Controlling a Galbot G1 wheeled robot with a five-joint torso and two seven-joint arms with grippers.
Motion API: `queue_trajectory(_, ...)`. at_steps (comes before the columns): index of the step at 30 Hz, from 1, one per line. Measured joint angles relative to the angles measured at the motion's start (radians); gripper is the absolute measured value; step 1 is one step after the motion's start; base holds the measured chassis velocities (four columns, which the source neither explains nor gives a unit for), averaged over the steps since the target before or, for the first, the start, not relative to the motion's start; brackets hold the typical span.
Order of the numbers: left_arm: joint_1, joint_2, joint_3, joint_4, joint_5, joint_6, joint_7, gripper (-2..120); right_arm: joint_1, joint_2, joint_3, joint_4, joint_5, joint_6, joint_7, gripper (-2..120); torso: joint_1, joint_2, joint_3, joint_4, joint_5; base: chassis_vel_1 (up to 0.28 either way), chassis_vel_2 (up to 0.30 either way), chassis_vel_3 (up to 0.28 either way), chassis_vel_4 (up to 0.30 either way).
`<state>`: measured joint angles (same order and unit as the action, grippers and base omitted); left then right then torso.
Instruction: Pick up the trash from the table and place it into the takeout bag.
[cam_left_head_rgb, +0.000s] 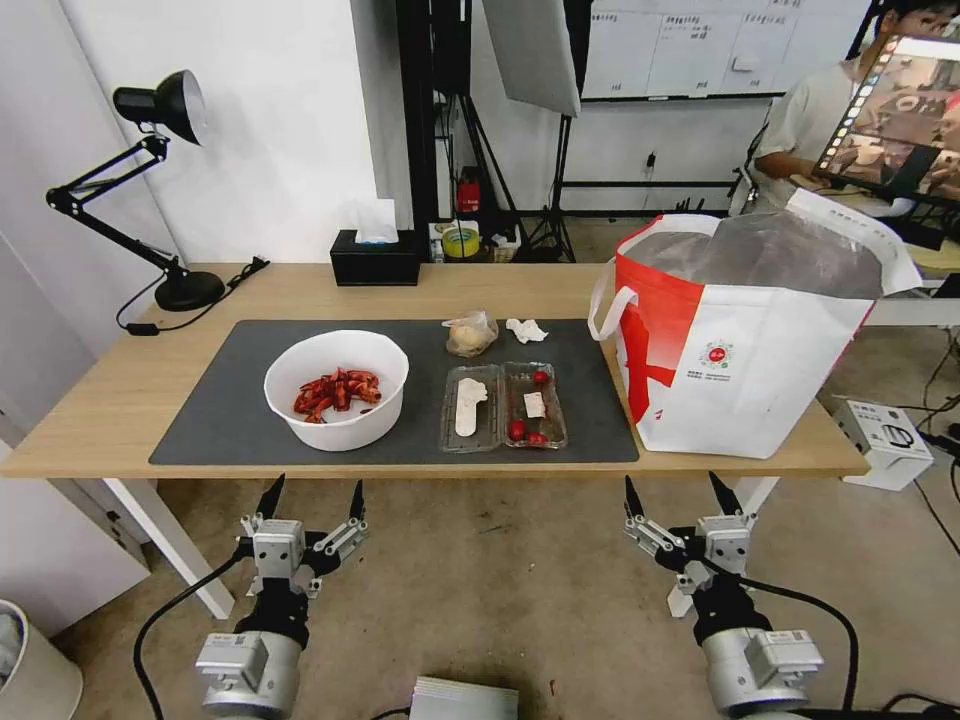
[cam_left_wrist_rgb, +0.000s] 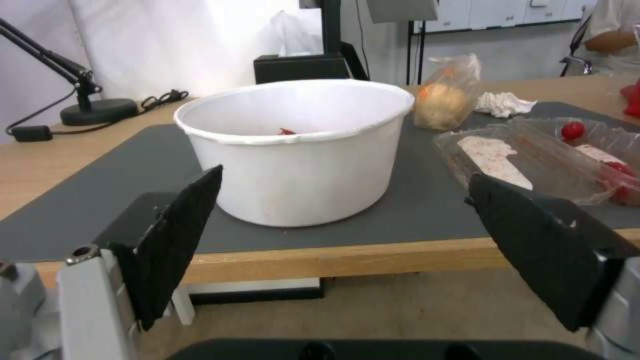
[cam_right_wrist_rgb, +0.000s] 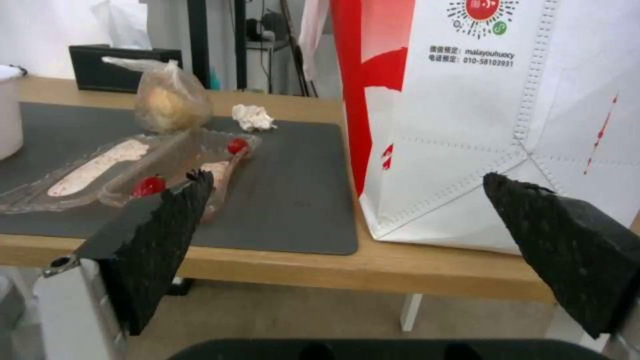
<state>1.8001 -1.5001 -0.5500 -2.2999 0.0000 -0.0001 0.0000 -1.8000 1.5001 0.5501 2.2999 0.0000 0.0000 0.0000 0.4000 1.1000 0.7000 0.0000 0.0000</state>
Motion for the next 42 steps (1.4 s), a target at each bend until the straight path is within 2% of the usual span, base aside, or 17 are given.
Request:
queue_trajectory(24, -0.002, 0.006, 0.0, 0.003, -0.013, 0.0, 0.0, 100, -0.005, 0.0, 0.003, 0.0, 0.0, 0.0, 0.001, 100, 0.0, 0.0, 0.0, 0.0002, 0.0, 0.0, 0.0, 0.0, 0.0)
queue_trajectory(27, -0.024, 0.053, -0.01, 0.029, -0.105, -0.007, 0.013, 100, -0.084, 0.005, 0.051, 0.023, -0.005, 0.016, 0.027, 100, 0.0, 0.0, 0.0, 0.0001, 0.0, 0.0, 0.0, 0.0, 0.0)
queue_trajectory(28, -0.024, 0.053, -0.01, 0.029, -0.105, -0.007, 0.013, 100, -0.084, 0.005, 0.051, 0.023, -0.005, 0.016, 0.027, 100, 0.0, 0.0, 0.0, 0.0001, 0.0, 0.0, 0.0, 0.0, 0.0)
queue_trajectory(31, -0.053, 0.115, -0.021, 0.065, -0.226, -0.017, 0.034, 100, -0.201, 0.004, 0.123, 0.056, -0.002, 0.045, 0.063, 100, 0.0, 0.0, 0.0, -0.0006, -0.0005, 0.0, 0.0, 0.0, 0.0)
queue_trajectory(32, -0.053, 0.115, -0.021, 0.065, -0.226, -0.017, 0.034, 100, -0.201, 0.004, 0.123, 0.056, -0.002, 0.045, 0.063, 100, 0.0, 0.0, 0.0, -0.0006, -0.0005, 0.0, 0.0, 0.0, 0.0)
queue_trajectory(34, -0.07, 0.155, -0.029, 0.088, -0.306, -0.024, 0.048, 100, -0.205, -0.006, 0.133, 0.058, 0.012, 0.051, 0.064, 100, 0.0, 0.0, 0.0, 0.0001, 0.0, 0.0, 0.0, 0.0, 0.0)
queue_trajectory(38, -0.095, 0.206, -0.039, 0.117, -0.408, -0.033, 0.066, 100, -0.199, -0.011, 0.135, 0.055, 0.023, 0.054, 0.061, 100, 0.0, 0.0, 0.0, -0.0002, 0.0, 0.0, 0.0, 0.0, 0.0)
queue_trajectory(42, -0.101, 0.216, -0.005, 0.119, -0.454, -0.037, 0.128, 100, -0.194, -0.017, 0.136, 0.052, 0.03, 0.055, 0.056, 100, 0.0, 0.0, 0.0, 0.0, -0.0001, 0.0, 0.0, 0.0, 0.0)
